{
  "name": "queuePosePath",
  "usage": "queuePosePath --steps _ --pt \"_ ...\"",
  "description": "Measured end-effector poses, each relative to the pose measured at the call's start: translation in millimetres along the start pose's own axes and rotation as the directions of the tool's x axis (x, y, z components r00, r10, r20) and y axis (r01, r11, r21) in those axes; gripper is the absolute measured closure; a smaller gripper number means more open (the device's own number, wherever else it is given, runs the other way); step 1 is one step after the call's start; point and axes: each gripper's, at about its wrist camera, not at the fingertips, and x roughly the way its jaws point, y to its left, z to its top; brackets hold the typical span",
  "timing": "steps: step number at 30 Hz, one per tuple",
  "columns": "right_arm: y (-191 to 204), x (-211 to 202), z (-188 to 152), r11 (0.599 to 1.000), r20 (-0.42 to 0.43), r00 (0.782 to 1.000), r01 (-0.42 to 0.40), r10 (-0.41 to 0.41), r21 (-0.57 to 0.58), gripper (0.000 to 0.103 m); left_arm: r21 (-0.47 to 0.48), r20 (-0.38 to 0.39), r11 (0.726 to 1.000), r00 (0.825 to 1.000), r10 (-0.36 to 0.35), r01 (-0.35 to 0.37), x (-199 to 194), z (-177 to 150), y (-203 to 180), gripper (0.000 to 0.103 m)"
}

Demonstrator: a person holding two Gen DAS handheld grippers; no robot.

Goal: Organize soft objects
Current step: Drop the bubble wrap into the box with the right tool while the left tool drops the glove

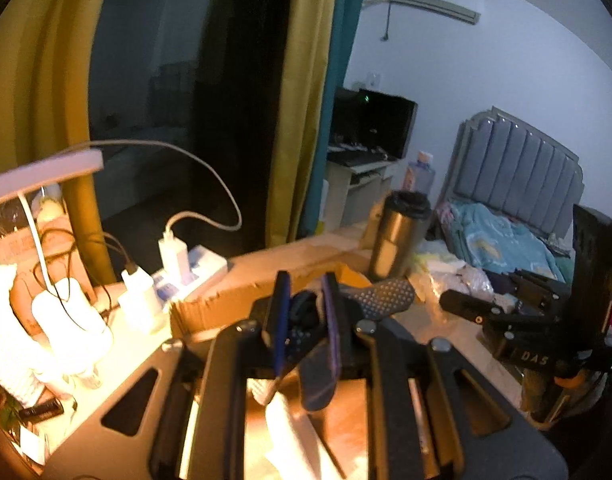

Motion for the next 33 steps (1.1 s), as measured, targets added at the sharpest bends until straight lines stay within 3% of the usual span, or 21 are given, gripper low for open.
queuePosePath --steps 13,33 --pt "8 42 39 0.999 0.010 1.000 0.001 0.000 -0.035 0.047 -0.030 0.021 0.999 0.999 0.042 -0.042 35 8 40 0.087" --pt "-12 139 7 0.999 -0.139 0.989 -0.040 0.042 0.022 0.047 -0.012 -0.151 0.996 0.984 0.090 -0.093 123 -40 58 0.085"
